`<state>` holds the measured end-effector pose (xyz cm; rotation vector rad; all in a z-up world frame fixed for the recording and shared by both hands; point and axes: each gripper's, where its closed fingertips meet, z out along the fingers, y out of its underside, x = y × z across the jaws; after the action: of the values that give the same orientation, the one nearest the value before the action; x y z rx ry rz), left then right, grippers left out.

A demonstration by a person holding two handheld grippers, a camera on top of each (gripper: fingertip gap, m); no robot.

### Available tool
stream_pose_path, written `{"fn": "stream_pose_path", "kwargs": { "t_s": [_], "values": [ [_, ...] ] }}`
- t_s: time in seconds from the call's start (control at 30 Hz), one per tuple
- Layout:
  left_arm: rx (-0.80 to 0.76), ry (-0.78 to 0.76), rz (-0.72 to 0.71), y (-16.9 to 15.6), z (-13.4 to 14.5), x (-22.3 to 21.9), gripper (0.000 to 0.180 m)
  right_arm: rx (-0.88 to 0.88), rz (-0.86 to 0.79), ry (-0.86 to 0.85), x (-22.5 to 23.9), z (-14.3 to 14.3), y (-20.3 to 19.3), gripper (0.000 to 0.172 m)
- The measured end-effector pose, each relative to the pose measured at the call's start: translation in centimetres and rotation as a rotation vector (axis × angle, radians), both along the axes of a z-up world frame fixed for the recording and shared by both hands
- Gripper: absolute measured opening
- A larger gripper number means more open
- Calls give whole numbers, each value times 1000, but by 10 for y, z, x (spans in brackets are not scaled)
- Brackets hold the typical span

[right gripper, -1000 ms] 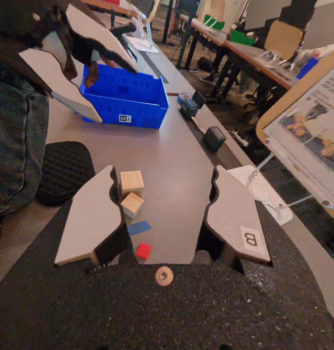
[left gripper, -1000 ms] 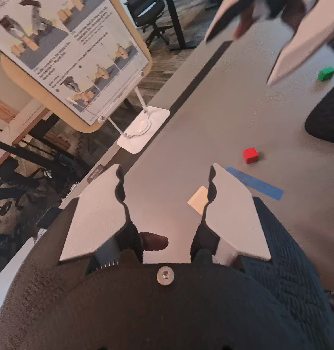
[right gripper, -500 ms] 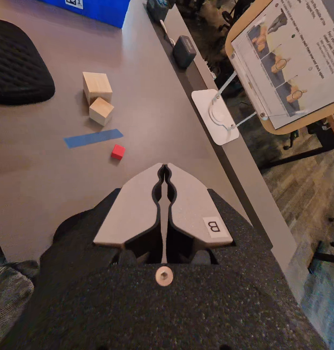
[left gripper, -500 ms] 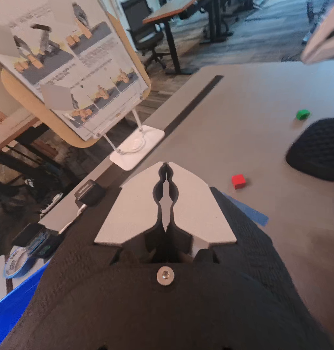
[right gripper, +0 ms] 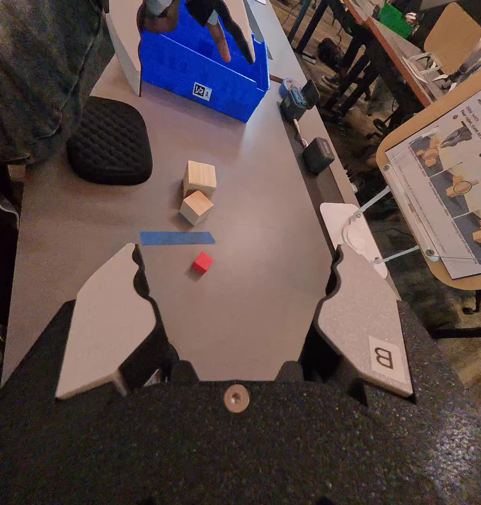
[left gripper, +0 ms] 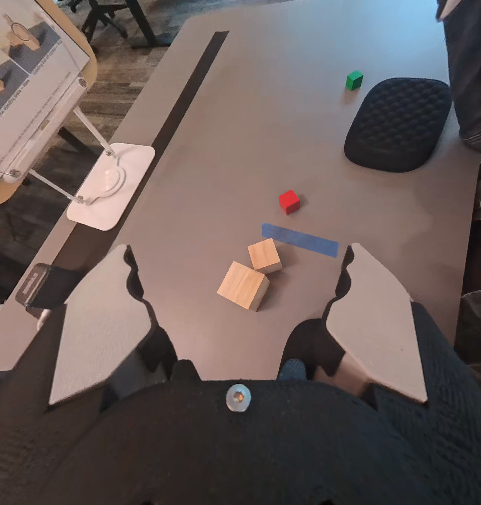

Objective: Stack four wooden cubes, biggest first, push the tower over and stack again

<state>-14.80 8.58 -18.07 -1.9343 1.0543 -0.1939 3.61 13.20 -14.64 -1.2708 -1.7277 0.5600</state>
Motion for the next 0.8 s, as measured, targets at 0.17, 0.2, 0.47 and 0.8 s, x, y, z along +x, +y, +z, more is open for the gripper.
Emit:
{"fn": "stream_pose_path", "kwargs": {
  "t_s": [0.17, 0.2, 0.47, 0.8],
  "values": [
    [-230, 181, 73, 11, -53, -14, 111, -15, -20, -43, 3, -8, 8, 124],
    [-297, 223, 65, 13, -69, -15, 107, -15, -22, -43, 4, -8, 9, 123],
    [-477, 535, -106, 20, -174, -23, 97, 3, 19, -35, 2, -5, 0, 111],
    [-116, 7, 140, 55, -117, -29, 63, 33, 53, 16, -7, 3, -9, 99]
  ]
}}
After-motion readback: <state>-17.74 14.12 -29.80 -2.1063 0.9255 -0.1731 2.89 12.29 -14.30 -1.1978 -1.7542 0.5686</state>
